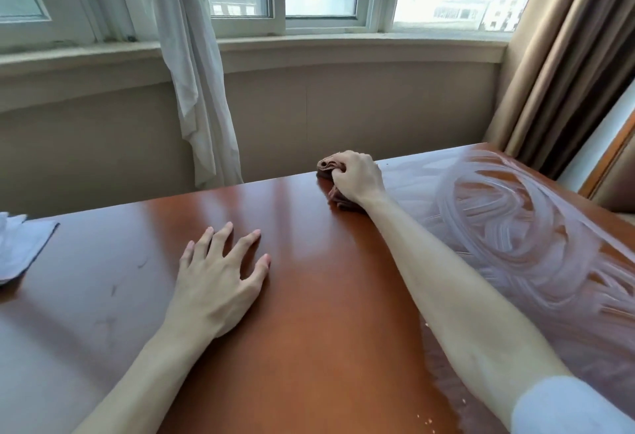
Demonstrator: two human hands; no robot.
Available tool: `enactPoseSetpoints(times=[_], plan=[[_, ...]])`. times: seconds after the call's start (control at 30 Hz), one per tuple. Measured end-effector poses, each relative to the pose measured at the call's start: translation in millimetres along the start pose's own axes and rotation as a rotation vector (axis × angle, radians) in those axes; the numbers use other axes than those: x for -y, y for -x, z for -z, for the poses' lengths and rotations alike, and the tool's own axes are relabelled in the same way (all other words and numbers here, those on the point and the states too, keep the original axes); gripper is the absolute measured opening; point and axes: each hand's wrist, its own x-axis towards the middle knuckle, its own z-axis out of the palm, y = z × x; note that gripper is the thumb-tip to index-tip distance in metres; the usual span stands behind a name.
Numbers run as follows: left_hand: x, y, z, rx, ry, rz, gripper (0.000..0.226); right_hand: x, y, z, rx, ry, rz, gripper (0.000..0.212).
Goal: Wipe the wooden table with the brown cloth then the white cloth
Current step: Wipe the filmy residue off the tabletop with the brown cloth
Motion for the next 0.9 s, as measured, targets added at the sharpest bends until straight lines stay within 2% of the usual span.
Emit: enactPoseSetpoints(times=[0.17,0.3,0.43,0.57,0.73,0.9], plan=[[-2,1,5,0.03,-0.01,-0.012,0.058,30,123,25,0.059,-0.045,0.144,0.041],[-4,4,10,0.062,0.0,-0.015,0.059,48,215,42,0.084,-0.033,0.237,0.042],[-3,6,10,0.063,0.001,-0.017,0.06,51,253,52,0.087,-0.102,0.226,0.043],[-4,5,9,0.039,0.016,-0.027,0.059,44,209,40,0.079,-0.123,0.175,0.045],[1,0,-1,-0.013,0.014,-0.031,0.057,23,103,12,-0.002,-0.023,0.04,0.038],[3,-3,-6,-0.038,0.021,-0.028,0.057,12,5,-8,-0.048,0.029,-0.054,0.039]])
